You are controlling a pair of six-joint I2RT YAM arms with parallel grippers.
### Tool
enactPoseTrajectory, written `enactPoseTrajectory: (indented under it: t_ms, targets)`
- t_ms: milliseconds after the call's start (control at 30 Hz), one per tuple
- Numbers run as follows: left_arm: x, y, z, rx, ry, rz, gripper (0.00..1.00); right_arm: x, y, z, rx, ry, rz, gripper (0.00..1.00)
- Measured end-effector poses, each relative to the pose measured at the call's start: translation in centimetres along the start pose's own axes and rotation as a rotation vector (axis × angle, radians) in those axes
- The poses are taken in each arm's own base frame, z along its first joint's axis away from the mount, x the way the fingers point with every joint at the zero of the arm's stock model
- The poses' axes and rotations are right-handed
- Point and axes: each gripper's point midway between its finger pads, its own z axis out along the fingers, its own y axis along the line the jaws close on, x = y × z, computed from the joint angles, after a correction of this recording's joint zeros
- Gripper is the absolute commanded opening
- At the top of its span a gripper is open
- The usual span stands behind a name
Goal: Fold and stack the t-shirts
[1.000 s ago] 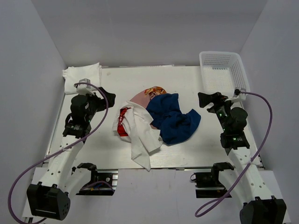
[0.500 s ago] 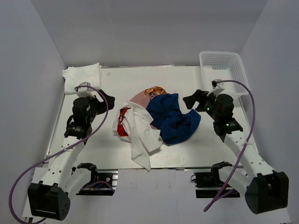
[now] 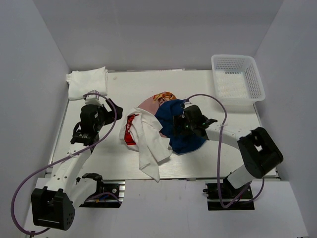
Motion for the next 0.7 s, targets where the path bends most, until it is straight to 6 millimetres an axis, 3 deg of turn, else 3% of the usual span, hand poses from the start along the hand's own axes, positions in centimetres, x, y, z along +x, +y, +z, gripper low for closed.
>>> enactPoseTrajectory:
  t_ms: [33, 100, 133, 267, 367, 467, 567, 700]
  targets:
    - [0.1, 0.1, -0.1, -0.003, 0.004, 0.0, 0.99, 0.9, -0.1, 0.6, 0.013, 0.029, -0.006, 0.69]
    - [0.1, 0.3, -0.3, -0.014, -0.002, 0.001, 0.99, 2.1, -0.4, 1.4, 0.038, 0.062, -0.017, 0.09]
    - [-0.1, 0.4, -0.4, -0.02, -0.01, 0.001, 0.99, 2.2, -0.5, 1.5, 0.045, 0.065, -0.021, 0.0]
    - [-0.1, 0.9, -0.9, -0.04, -0.03, 0.002, 0.99, 1.0, -0.7, 1.2, 0.084, 0.036, -0.006, 0.0]
    - [0.0, 1.1, -1.1, -0.049, -0.031, 0.002, 0.99, -1.9, -0.3, 0.0, 0.104, -0.046, -0.009, 0.0]
    - [0.0, 1.3, -1.1, -0.06, -0.033, 0.002, 0.99, -7.7, 0.5, -3.3, 0.114, -0.228, -0.008, 0.0]
    - [-0.1, 1.4, -1.2, -0.063, -0.036, 0.002, 0.99, -14.7, 1.0, -8.1, 0.142, -0.445, -0.002, 0.0]
    - [-0.3, 1.3, -1.4, -0.059, -0.043, 0.002, 0.99, -23.5, 0.0, -14.5, 0.225, -0.7, 0.014, 0.0]
